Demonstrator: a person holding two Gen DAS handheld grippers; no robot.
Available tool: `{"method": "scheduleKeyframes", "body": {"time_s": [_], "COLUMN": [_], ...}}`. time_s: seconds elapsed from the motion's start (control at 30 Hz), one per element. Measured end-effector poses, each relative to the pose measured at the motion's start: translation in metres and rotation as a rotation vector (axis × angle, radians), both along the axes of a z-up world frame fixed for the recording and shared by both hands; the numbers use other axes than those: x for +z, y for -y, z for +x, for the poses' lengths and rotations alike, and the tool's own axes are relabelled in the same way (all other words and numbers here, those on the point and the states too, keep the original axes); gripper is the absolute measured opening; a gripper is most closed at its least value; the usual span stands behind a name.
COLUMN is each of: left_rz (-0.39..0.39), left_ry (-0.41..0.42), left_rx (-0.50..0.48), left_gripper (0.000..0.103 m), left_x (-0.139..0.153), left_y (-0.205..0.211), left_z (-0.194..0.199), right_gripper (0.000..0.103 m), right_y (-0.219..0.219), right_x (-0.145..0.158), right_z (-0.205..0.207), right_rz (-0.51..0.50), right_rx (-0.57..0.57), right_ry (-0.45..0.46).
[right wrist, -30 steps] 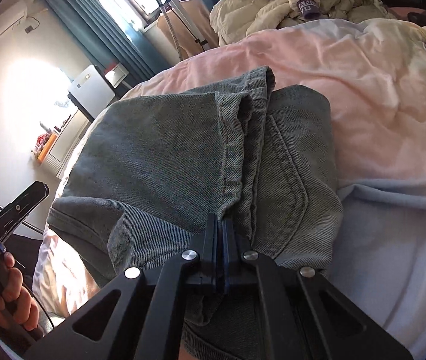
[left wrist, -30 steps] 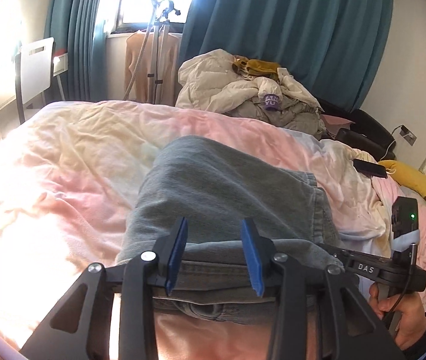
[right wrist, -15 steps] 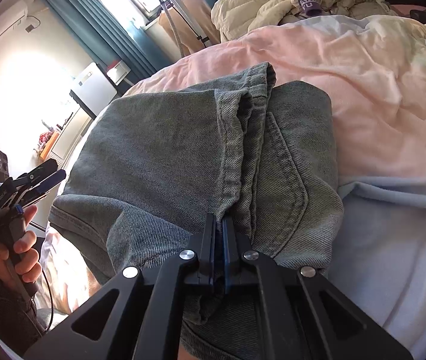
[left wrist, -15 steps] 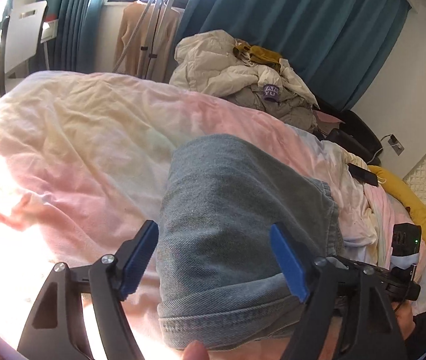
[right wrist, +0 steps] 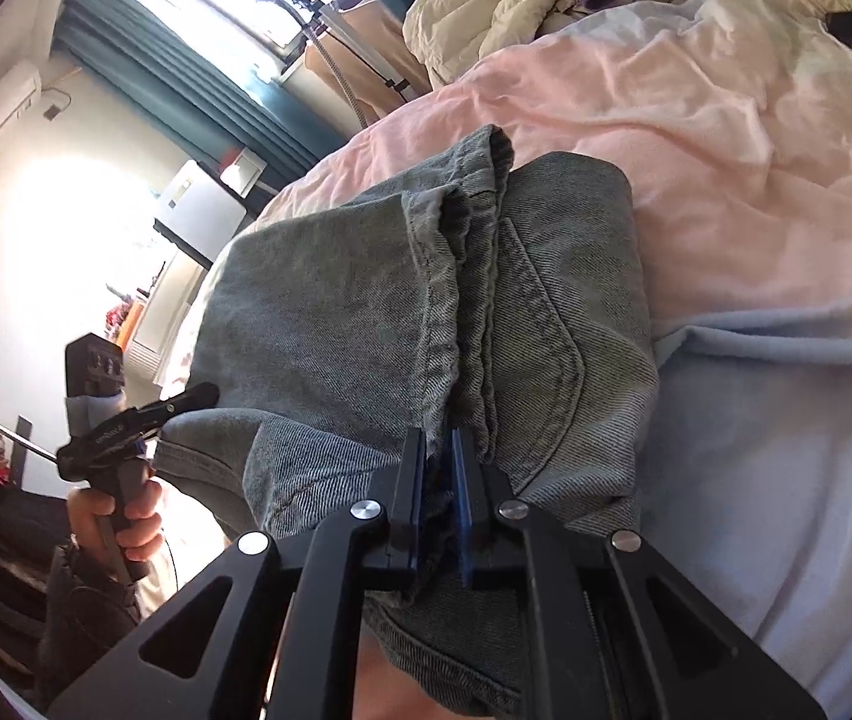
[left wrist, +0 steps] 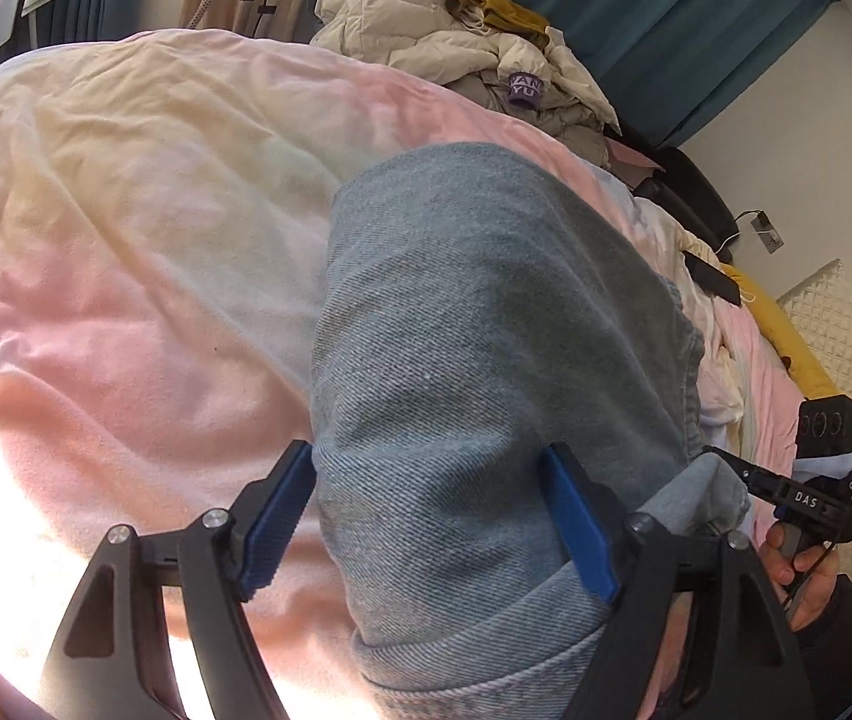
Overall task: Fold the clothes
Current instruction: 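Lift the folded jeans off the duvet with both grippers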
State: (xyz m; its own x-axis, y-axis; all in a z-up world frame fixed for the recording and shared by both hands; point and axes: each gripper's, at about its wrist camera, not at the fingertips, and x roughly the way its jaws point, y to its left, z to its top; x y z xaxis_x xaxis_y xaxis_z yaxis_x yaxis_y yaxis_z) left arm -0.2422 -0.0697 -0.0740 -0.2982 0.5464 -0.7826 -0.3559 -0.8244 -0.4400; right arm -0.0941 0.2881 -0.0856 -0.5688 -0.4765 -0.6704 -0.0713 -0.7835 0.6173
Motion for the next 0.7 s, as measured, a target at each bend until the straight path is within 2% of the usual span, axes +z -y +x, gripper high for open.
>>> {"method": "scheduleKeyframes", "body": {"time_s": [0.03, 0.07, 0.1, 0.17, 0.2, 0.27, 0.43, 0.5, 0.57, 0.63, 0.7], "left_rz": [-0.006, -0.011, -0.013, -0.010, -0.009, -0.006, 0.000, 0.004, 0.008, -0.004, -0.013], "left_ry": [-0.004, -0.007, -0.005, 0.003, 0.007, 0.014, 0.031, 0.029, 0.026, 0.011, -0.001], "left_rx": [-0.002, -0.004, -0.005, -0.008, -0.009, -0.012, -0.054, -0.073, -0.092, -0.124, -0.136], "left_gripper": [0.079, 0.079, 0.079, 0.079, 0.079, 0.080, 0.081, 0.081, 0.081, 0.081, 0.081], "left_x": [0.000, 0.001, 0.001, -0.001, -0.003, -0.005, -0.007, -0.007, -0.007, -0.003, -0.002], "left_y": [-0.001, -0.003, -0.003, -0.004, -0.005, -0.005, -0.010, -0.013, -0.016, -0.021, -0.024], "left_z": [0.001, 0.003, 0.003, 0.002, 0.002, 0.001, -0.005, -0.005, -0.005, -0.003, -0.002], "right_gripper": [0.018, 0.033, 0.054, 0.073, 0.077, 0.077, 0.077, 0.077, 0.082, 0.086, 0.089], "right_y": [-0.005, -0.011, -0.016, -0.027, -0.033, -0.039, -0.032, -0.031, -0.031, -0.028, -0.020], "right_x": [0.002, 0.004, 0.006, 0.007, 0.006, -0.005, -0.036, -0.037, -0.032, -0.023, -0.020], "right_z": [0.003, 0.006, 0.007, 0.008, 0.008, 0.002, -0.025, -0.032, -0.035, -0.036, -0.039], "right_rz": [-0.013, -0.019, -0.015, -0.006, -0.004, -0.021, -0.067, -0.139, -0.215, -0.223, -0.168], "right_rx": [-0.019, -0.040, -0.063, -0.111, -0.132, -0.139, -0.057, -0.027, -0.003, 0.024, 0.048], "right_ry": [0.003, 0.005, 0.004, 0.000, 0.005, 0.048, 0.137, 0.109, 0.073, 0.037, 0.034]}}
